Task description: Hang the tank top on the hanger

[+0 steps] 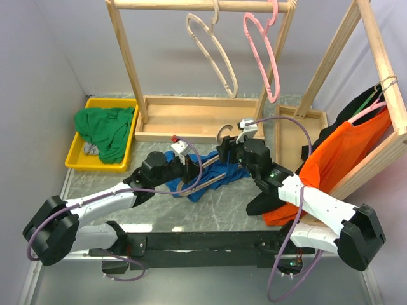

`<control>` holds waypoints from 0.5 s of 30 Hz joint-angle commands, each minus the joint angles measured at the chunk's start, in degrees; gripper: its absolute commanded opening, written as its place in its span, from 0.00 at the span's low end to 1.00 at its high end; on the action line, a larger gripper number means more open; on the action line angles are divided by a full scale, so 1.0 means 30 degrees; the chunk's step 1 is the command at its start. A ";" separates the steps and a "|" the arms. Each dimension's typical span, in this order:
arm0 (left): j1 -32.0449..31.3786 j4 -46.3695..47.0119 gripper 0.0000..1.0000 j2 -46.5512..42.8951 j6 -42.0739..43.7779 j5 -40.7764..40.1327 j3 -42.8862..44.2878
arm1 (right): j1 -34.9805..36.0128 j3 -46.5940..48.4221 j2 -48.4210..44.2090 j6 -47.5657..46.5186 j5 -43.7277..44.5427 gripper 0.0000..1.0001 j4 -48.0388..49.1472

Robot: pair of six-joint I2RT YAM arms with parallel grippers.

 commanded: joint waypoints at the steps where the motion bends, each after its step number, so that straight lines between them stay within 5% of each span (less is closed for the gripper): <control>1: -0.0067 0.0966 0.04 -0.0718 0.0380 0.1515 0.0475 | 0.0176 0.0678 0.0020 -0.0881 0.0897 0.70 0.1287; 15: -0.0096 0.0761 0.06 -0.1625 0.0351 0.1783 0.0389 | 0.0176 -0.0082 0.0520 -0.0737 0.0051 0.58 0.2549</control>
